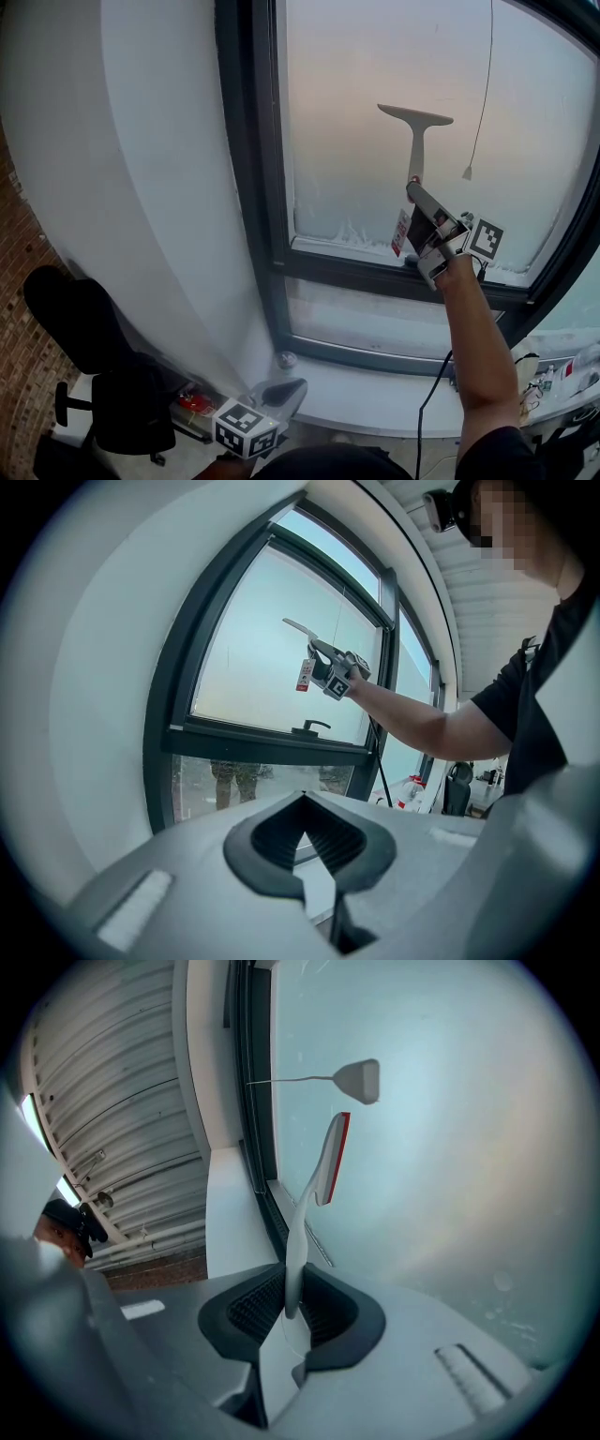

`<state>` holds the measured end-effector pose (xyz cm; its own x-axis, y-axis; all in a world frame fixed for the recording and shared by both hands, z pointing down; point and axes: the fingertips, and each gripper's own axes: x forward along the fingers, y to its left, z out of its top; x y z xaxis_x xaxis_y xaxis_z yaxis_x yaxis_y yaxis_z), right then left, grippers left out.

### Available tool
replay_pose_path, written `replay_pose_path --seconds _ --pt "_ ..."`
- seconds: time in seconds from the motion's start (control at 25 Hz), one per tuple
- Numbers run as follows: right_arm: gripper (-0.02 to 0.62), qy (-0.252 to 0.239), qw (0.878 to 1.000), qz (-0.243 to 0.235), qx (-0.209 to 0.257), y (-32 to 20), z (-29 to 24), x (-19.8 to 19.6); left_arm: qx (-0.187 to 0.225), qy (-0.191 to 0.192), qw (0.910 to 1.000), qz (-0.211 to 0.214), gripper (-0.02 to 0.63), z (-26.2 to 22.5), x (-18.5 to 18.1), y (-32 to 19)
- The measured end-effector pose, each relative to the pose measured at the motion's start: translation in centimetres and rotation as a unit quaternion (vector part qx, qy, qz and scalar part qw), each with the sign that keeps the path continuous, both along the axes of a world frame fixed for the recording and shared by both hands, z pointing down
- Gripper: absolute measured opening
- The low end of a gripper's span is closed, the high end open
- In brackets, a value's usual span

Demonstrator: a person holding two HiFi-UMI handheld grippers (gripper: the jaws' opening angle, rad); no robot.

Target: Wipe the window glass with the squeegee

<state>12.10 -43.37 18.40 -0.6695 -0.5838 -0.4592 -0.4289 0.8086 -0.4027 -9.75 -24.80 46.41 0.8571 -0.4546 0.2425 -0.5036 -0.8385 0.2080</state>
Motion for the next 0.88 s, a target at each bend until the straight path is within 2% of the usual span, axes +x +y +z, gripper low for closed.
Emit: replay_pose_path --seconds 0.44,0.88 --pt "0.081 -0.022 0.999 -0.003 -0.030 1.0 4.9 -0.1 -0.002 -0.002 1.0000 0.006 0.000 0.2 -0.2 0.5" --pt "0.081 -0.044 0.996 -0.010 -0.082 1.3 11.6 -0.8 -0.011 -0.011 0.9998 0.013 0.000 0.8 0.1 0.8"
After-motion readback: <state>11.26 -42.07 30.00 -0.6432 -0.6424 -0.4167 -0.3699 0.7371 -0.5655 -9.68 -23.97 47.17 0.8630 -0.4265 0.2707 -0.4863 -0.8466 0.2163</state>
